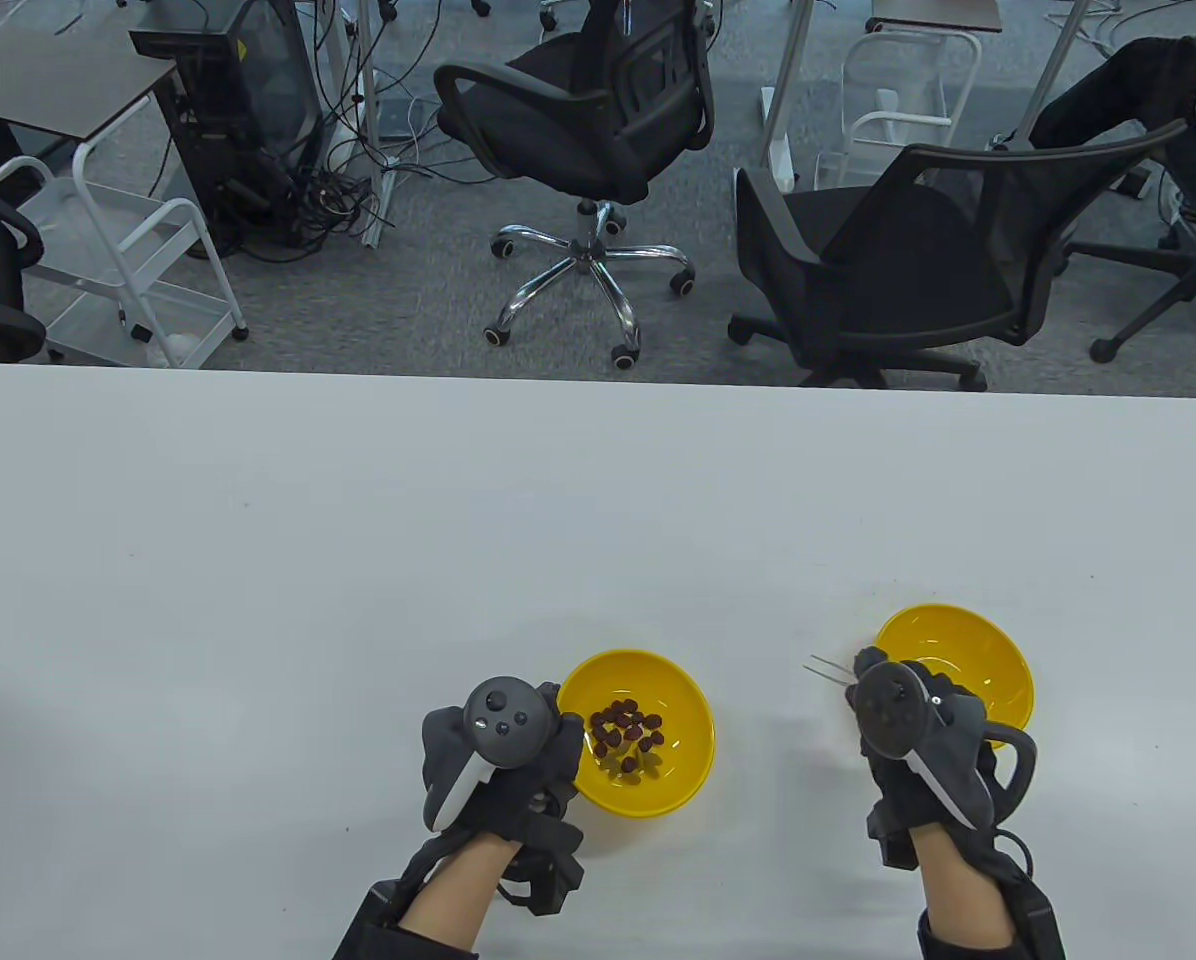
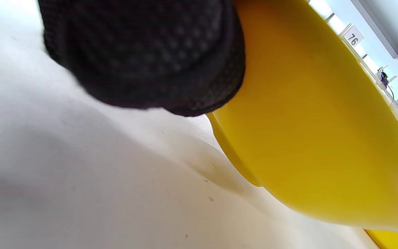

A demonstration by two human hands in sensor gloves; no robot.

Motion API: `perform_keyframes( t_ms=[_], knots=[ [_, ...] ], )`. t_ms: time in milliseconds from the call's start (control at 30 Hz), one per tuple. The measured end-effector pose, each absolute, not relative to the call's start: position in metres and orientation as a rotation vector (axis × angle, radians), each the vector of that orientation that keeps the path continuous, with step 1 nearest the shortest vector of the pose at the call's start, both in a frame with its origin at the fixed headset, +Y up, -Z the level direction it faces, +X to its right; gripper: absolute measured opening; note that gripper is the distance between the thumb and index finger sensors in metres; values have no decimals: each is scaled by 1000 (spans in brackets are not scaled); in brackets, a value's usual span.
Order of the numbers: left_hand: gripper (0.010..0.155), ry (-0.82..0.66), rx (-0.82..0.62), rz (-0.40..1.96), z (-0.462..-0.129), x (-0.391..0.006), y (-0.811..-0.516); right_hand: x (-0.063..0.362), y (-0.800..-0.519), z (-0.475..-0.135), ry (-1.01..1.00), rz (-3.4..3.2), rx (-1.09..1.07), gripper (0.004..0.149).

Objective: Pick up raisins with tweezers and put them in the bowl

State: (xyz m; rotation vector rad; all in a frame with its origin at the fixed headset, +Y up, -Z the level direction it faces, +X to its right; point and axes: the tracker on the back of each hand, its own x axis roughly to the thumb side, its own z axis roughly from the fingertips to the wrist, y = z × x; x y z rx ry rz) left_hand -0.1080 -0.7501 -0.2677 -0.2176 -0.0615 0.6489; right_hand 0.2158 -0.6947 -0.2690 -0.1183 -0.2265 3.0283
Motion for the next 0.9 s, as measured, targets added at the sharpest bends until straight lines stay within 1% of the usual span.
perform_keyframes(
  t_ms=[100,167,333,533,900],
  knots=[
    [55,-65,-216,649,-267,-108,-750,190,-696,-263,-203,3011,130,49],
    [55,-67,-216,649,-267,-108,-750,174,-698,-258,-176,3027,258,49],
    [55,-75,-216,652,-267,-107,-751,142,-706,-244,-168,3087,452,49],
    [55,-86,-212,649,-266,-105,-751,126,-715,-238,-169,3205,535,49],
    [55,-111,-217,648,-266,-100,-752,119,-720,-236,-183,3239,588,48]
  ],
)
